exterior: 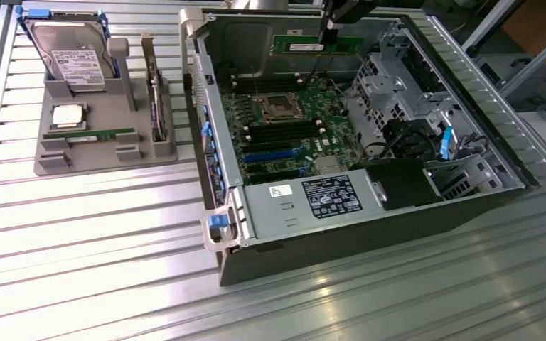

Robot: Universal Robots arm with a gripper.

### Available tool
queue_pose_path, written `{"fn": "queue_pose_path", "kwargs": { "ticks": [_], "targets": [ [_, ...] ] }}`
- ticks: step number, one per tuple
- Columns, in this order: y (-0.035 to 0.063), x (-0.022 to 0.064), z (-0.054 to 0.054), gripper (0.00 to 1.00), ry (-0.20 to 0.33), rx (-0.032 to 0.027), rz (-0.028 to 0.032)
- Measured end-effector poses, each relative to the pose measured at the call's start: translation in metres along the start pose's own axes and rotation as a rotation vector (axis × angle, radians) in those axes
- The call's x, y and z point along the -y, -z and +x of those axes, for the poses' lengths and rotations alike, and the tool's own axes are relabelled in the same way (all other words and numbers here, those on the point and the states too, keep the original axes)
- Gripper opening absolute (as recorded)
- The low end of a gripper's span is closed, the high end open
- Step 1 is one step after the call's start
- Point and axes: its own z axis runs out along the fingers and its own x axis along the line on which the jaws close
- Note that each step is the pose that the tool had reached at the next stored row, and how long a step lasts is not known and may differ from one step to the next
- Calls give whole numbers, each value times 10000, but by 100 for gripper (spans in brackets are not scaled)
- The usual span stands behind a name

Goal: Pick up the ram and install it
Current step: 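Pick up the ram and move it above insertion slot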

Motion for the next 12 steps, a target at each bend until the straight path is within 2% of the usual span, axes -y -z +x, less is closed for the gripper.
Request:
{"fn": "queue_pose_path", "kwargs": {
  "ticks": [3, 12],
  "targets": [
    [-2, 67, -3, 12, 0, 1, 0],
    [-4, 177, -7, 12, 0, 0, 0]
  ]
}}
